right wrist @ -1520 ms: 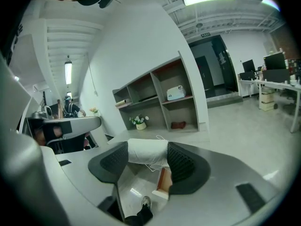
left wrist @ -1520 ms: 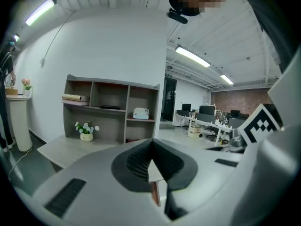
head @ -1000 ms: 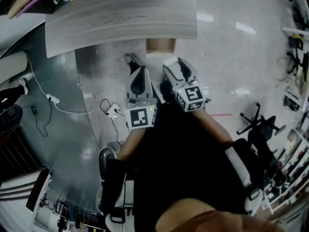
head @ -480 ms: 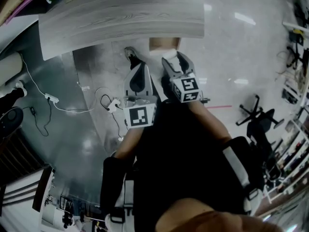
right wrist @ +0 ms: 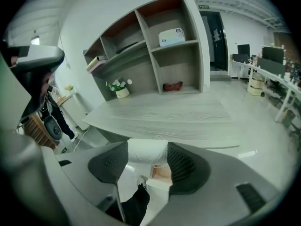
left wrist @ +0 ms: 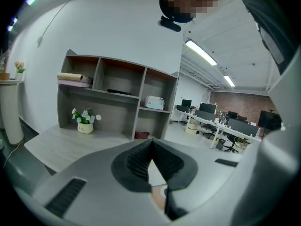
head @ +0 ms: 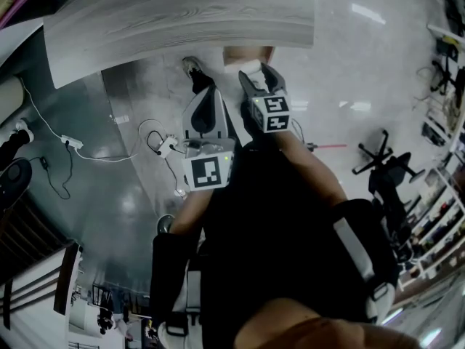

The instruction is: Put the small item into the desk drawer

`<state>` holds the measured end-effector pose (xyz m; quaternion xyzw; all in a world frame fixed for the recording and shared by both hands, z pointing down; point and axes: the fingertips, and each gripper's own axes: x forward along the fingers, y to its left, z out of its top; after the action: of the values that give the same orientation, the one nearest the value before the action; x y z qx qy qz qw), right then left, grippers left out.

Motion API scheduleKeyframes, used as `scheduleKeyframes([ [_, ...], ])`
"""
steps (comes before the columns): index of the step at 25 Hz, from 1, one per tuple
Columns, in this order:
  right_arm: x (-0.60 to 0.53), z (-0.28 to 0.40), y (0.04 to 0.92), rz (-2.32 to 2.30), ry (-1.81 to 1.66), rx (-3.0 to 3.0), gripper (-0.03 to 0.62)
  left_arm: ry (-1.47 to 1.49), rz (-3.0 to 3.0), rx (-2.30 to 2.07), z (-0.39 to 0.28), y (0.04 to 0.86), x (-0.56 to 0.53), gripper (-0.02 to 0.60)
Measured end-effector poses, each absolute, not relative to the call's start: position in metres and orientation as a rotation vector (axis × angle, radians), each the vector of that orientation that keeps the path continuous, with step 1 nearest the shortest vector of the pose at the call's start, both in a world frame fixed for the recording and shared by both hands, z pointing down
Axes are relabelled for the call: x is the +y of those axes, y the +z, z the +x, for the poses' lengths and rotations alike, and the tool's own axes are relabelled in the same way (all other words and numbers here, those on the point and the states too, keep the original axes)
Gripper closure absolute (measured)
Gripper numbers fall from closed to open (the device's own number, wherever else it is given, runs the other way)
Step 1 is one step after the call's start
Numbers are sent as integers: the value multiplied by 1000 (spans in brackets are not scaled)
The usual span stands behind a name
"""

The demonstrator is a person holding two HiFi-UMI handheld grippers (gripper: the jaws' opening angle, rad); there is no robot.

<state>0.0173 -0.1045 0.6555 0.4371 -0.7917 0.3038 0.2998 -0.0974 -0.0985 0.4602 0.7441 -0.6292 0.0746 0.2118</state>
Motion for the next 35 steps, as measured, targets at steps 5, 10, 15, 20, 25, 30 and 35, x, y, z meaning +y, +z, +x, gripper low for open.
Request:
scheduleKeyframes([
  [5,-102,21,698,1157,866,-2006,335,212,2056,-1732,-100,471,-101,584],
  [10,-98,29,735,1149,889,-1925,335,201,2041,-1725,-100,478,-105,584],
  [15,-93,26,770,1128,902,-1870,335,197,2023,-1719,-104,484,-107,584],
  [20,-92,28,810,1120,911,-1811,335,192,2015,-1716,-101,491,-108,584],
  [25,-92,25,843,1107,930,-1762,335,203,2010,-1696,-101,500,-105,584],
  [30,-89,27,873,1093,921,-1715,335,213,1996,-1684,-103,508,-100,584],
  [35,-89,22,892,1084,949,-1677,335,236,1986,-1676,-108,520,-98,584],
])
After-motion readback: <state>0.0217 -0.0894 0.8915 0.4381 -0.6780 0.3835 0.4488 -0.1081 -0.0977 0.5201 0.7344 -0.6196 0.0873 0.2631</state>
